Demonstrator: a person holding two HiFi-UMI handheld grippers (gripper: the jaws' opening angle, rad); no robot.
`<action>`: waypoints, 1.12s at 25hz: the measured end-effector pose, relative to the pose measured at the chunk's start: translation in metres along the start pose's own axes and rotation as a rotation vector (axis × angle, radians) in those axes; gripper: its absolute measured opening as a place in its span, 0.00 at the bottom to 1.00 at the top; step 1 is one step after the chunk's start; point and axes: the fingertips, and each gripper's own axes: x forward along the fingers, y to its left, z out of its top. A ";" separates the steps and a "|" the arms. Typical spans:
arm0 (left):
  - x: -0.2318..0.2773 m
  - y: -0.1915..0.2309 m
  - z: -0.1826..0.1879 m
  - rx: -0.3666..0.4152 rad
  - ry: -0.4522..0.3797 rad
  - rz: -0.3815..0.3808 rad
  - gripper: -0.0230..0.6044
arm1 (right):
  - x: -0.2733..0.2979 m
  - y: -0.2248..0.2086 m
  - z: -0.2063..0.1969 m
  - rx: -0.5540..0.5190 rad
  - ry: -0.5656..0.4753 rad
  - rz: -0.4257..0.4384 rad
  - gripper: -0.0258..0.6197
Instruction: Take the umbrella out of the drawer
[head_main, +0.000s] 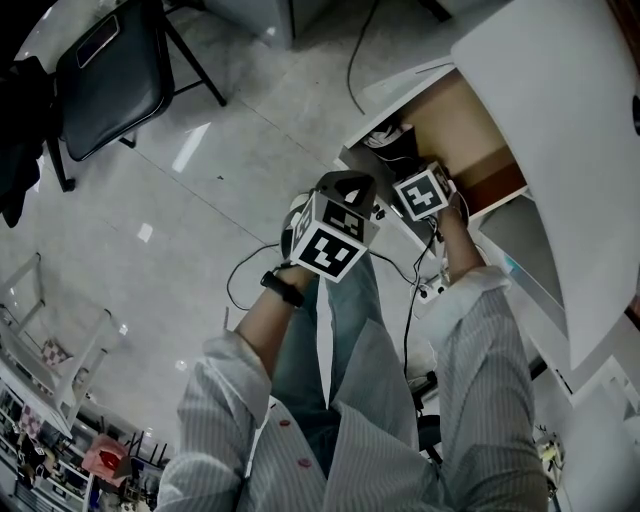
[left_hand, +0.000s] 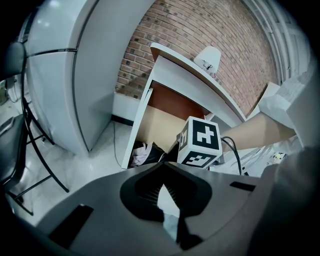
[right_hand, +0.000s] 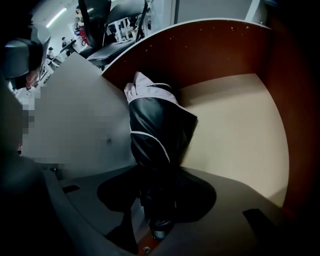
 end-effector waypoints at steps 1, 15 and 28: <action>0.000 -0.001 0.000 0.003 0.000 0.000 0.05 | 0.001 0.000 -0.006 0.019 0.016 0.000 0.35; -0.018 -0.022 0.011 0.018 -0.001 0.009 0.05 | -0.035 0.015 -0.019 0.135 -0.009 0.032 0.33; -0.038 -0.063 0.038 0.030 -0.007 0.018 0.05 | -0.127 0.023 -0.004 0.130 -0.165 0.040 0.33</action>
